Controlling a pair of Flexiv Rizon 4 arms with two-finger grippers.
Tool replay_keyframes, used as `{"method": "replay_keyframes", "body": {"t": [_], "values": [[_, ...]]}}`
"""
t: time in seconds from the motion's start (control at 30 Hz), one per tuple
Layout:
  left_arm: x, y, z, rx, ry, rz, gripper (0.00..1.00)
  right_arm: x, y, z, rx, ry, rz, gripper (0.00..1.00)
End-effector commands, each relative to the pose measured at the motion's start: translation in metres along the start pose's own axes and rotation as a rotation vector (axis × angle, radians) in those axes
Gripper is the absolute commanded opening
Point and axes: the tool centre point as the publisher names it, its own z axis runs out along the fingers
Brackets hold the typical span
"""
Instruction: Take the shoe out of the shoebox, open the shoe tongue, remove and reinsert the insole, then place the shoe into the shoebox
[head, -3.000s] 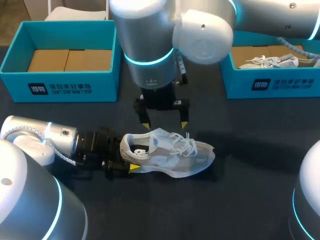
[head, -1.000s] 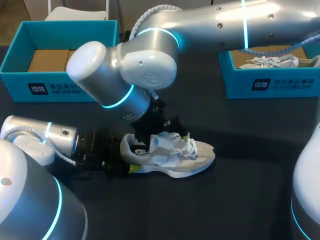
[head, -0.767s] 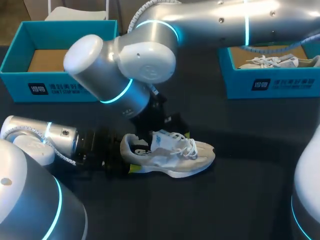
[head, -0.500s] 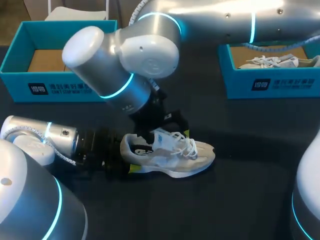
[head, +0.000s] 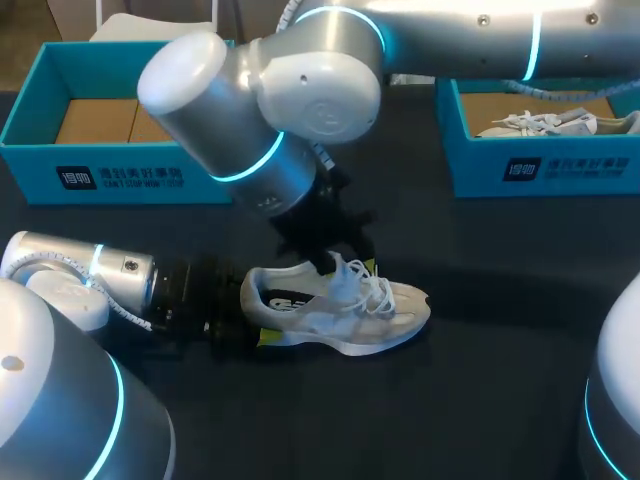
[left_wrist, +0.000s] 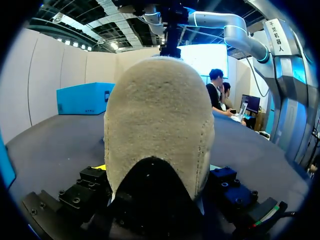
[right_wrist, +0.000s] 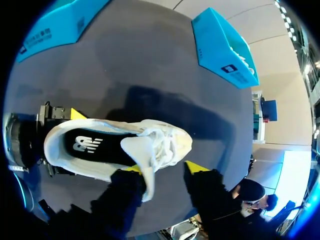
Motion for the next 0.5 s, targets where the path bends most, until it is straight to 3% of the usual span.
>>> {"method": "replay_keyframes", "body": {"t": [0.03, 0.5], "values": [[0.001, 0.002, 0.005, -0.001, -0.001, -0.001, 0.00, -0.009, -0.003, 0.002, -0.002, 0.011, 0.852, 0.00], [0.001, 0.002, 0.005, -0.001, -0.001, -0.001, 0.00, -0.041, 0.001, 0.033, -0.024, 0.129, 0.771, 0.00]]}}
